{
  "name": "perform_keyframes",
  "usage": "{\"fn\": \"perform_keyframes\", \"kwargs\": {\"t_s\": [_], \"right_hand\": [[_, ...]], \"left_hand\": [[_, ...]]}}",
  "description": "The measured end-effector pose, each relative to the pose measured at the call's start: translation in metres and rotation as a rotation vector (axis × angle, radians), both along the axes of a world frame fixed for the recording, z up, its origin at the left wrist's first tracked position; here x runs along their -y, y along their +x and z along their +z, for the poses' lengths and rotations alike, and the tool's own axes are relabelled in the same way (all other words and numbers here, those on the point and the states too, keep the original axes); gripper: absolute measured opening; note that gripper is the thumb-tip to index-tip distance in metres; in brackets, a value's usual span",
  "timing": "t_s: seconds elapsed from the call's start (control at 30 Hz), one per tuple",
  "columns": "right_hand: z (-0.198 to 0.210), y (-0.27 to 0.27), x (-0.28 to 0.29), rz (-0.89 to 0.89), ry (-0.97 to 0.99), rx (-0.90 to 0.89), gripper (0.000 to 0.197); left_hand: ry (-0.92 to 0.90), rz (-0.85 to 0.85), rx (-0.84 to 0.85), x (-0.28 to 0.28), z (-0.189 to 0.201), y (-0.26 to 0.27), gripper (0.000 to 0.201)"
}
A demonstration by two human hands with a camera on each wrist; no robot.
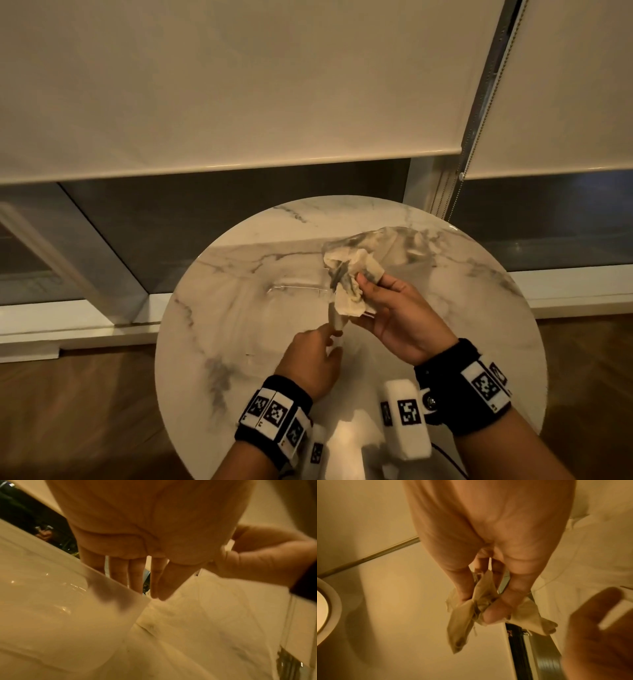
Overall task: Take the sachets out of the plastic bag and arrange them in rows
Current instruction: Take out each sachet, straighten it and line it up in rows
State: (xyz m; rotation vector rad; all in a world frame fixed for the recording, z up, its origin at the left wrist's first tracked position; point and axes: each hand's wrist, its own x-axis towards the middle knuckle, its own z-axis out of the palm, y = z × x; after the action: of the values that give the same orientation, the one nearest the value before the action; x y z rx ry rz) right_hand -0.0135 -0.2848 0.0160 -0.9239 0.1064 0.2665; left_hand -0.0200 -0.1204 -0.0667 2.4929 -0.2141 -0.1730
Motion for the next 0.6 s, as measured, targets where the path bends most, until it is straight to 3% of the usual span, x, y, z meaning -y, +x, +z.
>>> {"fn": "perform_keyframes", "kwargs": {"t_s": [0.1,0.17,0.27,0.33,0.4,0.5,0.53,0.6], "right_hand": [[-0.006,-0.003,-0.004,0.008,0.048,-0.021,0.018],[-0.008,-0.005,-0.006,0.01,0.071,-0.02,0.018],[-0.01,-0.008,-0.014,0.039,0.105,0.006,0.019],[-0.012,-0.01,-0.022,0.08,0.07,0.035,0.021],[-0.017,-0.009,-0.028,0.093,-0.017,0.051,0.026],[-0.03,-0.005,-0.031,0.04,-0.123,0.027,0.027],[-0.035,-0.004,-0.03,0.025,-0.148,0.01,0.026],[-0.044,-0.002,-0.026,-0.014,-0.177,-0.04,0.025]], "left_hand": [[-0.311,0.164,0.113,-0.007,0.006,0.0,0.019],[-0.748,0.352,0.039,-0.009,0.019,-0.001,0.02],[-1.315,0.459,-0.422,-0.008,0.041,-0.003,0.045],[-1.485,0.365,-0.643,-0.005,0.052,-0.007,0.056],[-1.536,0.287,-0.699,-0.001,0.054,-0.009,0.06],[-1.383,0.393,-0.537,-0.006,0.044,-0.005,0.049],[-1.215,0.431,-0.417,-0.012,0.038,-0.002,0.039],[-0.69,0.373,-0.163,-0.029,0.026,0.004,0.02]]}}
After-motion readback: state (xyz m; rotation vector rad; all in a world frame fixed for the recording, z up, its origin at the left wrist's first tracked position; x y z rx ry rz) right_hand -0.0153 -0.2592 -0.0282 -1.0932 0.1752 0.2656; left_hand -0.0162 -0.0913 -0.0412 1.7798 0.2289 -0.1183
